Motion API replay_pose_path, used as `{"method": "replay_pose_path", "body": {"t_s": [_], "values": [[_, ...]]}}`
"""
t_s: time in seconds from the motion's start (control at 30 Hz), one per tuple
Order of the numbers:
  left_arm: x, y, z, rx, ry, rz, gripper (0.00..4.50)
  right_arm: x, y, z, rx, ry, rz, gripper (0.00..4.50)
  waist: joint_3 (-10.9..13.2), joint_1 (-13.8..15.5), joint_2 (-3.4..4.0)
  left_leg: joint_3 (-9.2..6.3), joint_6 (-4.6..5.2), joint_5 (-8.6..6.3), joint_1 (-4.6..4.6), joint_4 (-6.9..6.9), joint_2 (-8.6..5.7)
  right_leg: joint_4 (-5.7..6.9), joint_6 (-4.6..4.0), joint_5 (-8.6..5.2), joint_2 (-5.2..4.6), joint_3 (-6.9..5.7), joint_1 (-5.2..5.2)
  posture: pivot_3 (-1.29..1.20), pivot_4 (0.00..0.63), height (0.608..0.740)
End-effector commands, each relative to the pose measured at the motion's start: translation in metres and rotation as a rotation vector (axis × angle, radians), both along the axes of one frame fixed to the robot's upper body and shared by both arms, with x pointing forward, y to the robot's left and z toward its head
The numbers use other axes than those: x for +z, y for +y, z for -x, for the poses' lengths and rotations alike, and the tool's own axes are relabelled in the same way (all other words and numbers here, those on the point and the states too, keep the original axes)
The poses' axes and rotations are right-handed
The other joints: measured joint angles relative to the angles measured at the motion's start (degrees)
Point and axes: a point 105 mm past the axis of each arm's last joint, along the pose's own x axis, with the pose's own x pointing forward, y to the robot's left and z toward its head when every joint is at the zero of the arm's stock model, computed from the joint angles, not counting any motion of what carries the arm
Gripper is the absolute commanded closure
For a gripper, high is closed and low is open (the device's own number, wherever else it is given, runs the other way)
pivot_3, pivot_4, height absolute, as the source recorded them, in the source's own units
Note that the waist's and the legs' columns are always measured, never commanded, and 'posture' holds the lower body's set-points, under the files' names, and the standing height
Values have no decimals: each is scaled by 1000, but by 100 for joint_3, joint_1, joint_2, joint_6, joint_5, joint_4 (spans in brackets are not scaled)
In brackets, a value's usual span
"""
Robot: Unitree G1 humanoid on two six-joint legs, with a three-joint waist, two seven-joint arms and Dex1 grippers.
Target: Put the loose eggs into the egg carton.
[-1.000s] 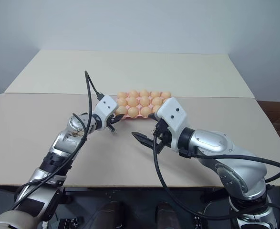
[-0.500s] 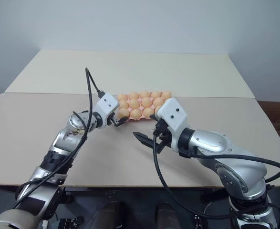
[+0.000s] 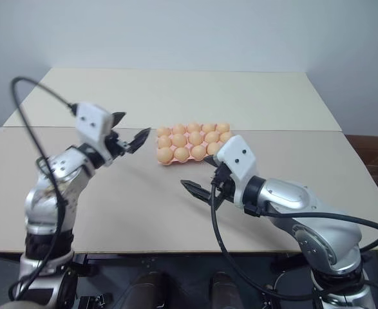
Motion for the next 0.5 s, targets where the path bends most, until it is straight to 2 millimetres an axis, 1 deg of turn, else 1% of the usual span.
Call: {"method": "replay_pose_path", "body": {"t_s": [0.03, 0.1, 0.17, 0.27, 0.33, 0.37, 0.43, 0.5], "values": [[1, 19, 17, 125, -28, 106, 409, 5, -10, -1, -62, -76, -16, 0, 0, 3, 0, 0, 0, 0, 2, 0, 0, 1, 0, 0, -1, 0, 2, 0, 150, 740], [-16, 29, 33, 212, 1, 121, 409, -6, -19, -6, -149, -78, -46, 0, -1, 7, -3, 1, -1, 1, 5, 3, -1, 2, 0, 2, -2, 0, 7, 0, 150, 740], [-38, 41, 46, 319, 55, 130, 409, -17, -28, -9, -229, -95, -93, 0, -3, 12, -4, 0, -1, 0, 16, 2, 0, -6, 2, 2, -1, -2, 23, 0, 150, 740], [-67, 50, 62, 394, 85, 88, 409, -28, -39, -13, -342, -190, -141, 0, -3, 11, -4, 1, -1, 0, 20, 2, -2, -7, 3, 1, -3, -2, 27, 0, 150, 740], [-84, 54, 72, 457, 129, 128, 409, -34, -47, -14, -420, -243, -201, 0, -3, 9, -4, 4, -1, 0, 28, 2, 0, -6, 0, 1, -1, 0, 29, 0, 150, 740], [-90, 54, 77, 467, 142, 143, 409, -37, -52, -14, -453, -257, -238, 0, -3, 16, -4, 4, -1, 0, 34, 2, 0, -5, 0, 1, -1, 1, 34, 0, 150, 740], [-100, 54, 87, 481, 150, 144, 409, -44, -63, -10, -497, -298, -258, 0, -5, 13, -4, 4, -2, -1, 40, 2, 3, -11, -1, -1, 0, -1, 40, 0, 150, 740], [-103, 54, 95, 487, 123, 128, 409, -51, -71, -5, -555, -327, -266, 0, -4, 15, -5, 7, -2, -1, 41, 0, 3, -15, -3, -3, -3, 1, 40, 0, 150, 740]]}}
